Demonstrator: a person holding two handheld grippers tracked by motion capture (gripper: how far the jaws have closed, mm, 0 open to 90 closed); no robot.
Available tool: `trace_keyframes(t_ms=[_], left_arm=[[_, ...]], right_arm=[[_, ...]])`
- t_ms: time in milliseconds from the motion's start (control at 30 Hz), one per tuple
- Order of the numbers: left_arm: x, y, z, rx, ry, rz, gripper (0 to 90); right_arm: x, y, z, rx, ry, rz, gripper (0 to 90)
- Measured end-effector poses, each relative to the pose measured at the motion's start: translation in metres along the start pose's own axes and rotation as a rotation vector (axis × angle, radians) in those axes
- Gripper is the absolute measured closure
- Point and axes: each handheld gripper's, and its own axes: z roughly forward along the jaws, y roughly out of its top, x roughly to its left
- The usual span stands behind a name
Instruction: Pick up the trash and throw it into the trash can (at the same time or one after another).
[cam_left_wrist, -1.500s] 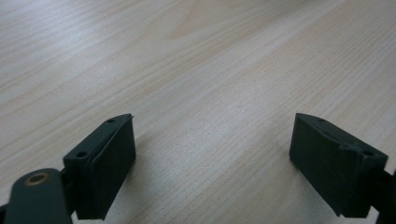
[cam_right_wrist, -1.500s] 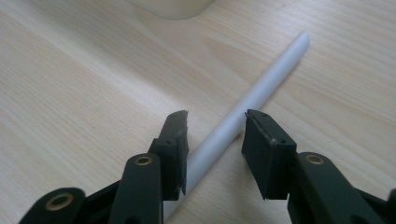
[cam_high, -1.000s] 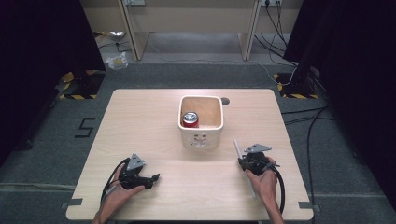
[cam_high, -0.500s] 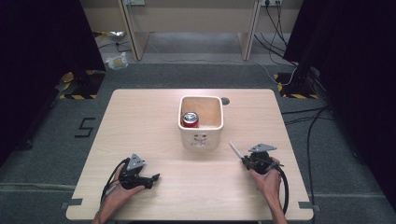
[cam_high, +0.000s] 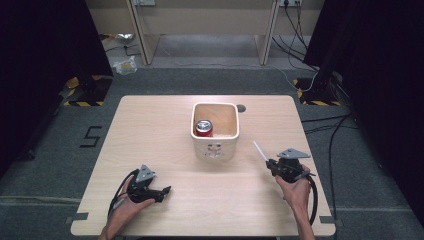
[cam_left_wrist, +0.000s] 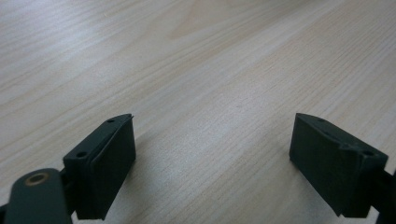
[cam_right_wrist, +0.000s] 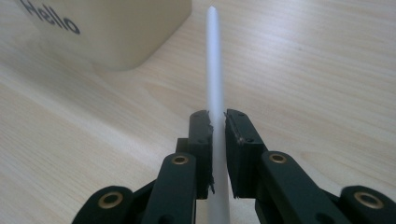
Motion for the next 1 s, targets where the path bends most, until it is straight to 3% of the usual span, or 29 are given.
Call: trace_keyframes(t_ms=[400, 1000], left_arm=[[0.0, 0.0, 0.0, 0.0, 0.0, 0.0, 13.6], [0.0, 0.0, 0.0, -0.001, 0.0, -0.001, 13.7]], right_arm=[[-0.002, 0.016, -0.02, -0.076, -0.003, -0.003, 81.0], [-0.001, 0.046, -0.035, -0.167, 0.011, -0.012, 81.0]])
